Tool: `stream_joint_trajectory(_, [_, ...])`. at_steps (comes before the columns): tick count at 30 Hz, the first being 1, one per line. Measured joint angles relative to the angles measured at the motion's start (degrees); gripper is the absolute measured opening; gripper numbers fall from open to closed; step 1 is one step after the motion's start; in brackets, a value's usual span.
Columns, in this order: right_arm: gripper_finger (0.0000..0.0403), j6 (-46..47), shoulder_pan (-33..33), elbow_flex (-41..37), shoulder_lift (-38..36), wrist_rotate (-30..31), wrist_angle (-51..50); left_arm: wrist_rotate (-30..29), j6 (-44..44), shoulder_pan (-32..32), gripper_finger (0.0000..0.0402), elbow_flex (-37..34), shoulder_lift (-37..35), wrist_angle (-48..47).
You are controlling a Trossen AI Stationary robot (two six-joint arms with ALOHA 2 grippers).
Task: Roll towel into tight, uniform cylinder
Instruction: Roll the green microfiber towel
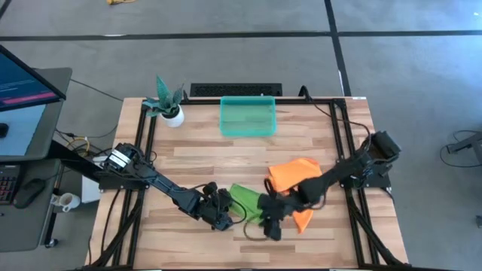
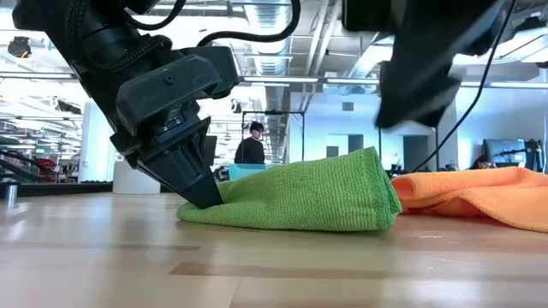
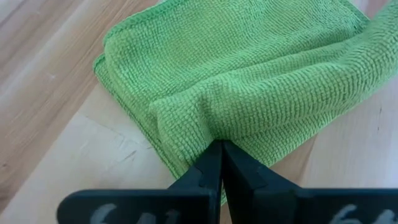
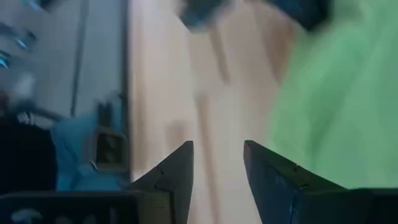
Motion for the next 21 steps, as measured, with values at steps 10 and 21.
stream_joint_trajectory(10, [0.0155,2.3,0.7,0.1,9.0,5.9,15.9,-0.1,0.0,0.2,0.0,0.0,0.0,0.5])
stream_joint_trajectory(21, [0.0105,6.2,-2.2,0.1,10.4,6.0,14.4,-0.9,-0.1,0.3,0.0,-0.1,0.1,0.6])
